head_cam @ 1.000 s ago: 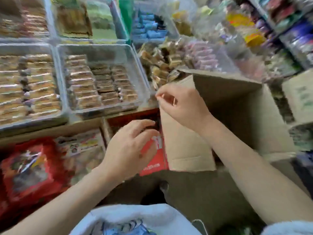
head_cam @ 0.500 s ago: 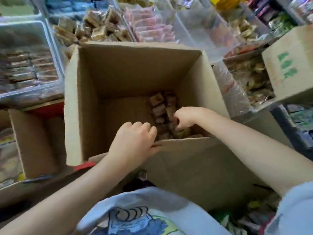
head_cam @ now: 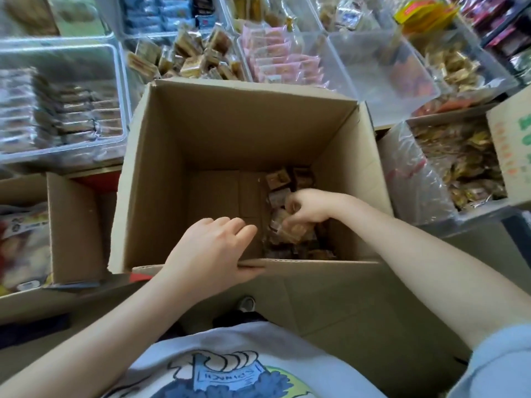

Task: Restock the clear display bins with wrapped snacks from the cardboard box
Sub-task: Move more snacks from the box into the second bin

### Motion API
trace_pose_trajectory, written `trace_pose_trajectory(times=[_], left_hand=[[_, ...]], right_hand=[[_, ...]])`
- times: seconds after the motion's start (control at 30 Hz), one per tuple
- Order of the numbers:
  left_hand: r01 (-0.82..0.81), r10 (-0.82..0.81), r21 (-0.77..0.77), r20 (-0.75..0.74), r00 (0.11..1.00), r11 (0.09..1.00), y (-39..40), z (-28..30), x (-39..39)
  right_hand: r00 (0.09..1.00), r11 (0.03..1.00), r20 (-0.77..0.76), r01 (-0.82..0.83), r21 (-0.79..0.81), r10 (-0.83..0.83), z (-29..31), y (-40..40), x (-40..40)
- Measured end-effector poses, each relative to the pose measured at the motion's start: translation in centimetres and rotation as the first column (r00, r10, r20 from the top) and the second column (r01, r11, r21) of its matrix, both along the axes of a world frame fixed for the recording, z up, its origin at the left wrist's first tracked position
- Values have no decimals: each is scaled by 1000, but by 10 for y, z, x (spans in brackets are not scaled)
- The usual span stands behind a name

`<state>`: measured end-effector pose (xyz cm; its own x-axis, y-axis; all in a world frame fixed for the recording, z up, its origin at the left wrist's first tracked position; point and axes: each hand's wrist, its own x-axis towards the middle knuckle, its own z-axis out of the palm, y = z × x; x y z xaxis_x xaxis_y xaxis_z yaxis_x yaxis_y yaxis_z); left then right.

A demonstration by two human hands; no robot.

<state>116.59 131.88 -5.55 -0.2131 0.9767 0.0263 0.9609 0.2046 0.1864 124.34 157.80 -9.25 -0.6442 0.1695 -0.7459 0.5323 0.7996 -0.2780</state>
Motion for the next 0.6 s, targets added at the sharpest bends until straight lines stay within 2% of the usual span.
trace_pose_trajectory(times=[0.07,0.1,0.17,0.23,0.33,0.37,0.43,0.5,0.57,0.6], left_hand=[[-60,48,60,171,984,996,-4,8,2],[-119,85,122,256,963,985,-6,14,1],[-252,160,282,312,937,926,-11,29,-13],[-338,215,347,348,913,875,-19,45,-40],[-351,147,366,483,863,862,-39,66,-85],[-357,112,371,542,833,857,-49,71,-99],[-422,71,382,667,742,822,-74,78,-127],[-568,69,324,824,563,757,-107,83,-157],[-683,64,251,914,400,686,-146,82,-192],[-717,87,219,928,363,662,-169,78,-212]], right_hand=[[964,954,-135,193,-229,-228,24,-1,-14],[930,891,-155,259,-373,-335,36,-5,-21],[862,697,-94,333,-635,-498,60,-17,-35],[845,558,-11,343,-756,-534,84,-34,-53],[889,453,52,282,-846,-455,113,-69,-94],[905,434,57,256,-864,-422,119,-83,-110],[936,456,8,179,-872,-351,127,-113,-141],[948,521,-70,108,-847,-311,132,-148,-174],[909,580,-135,132,-804,-394,134,-185,-213],[876,595,-160,165,-786,-455,132,-205,-235]])
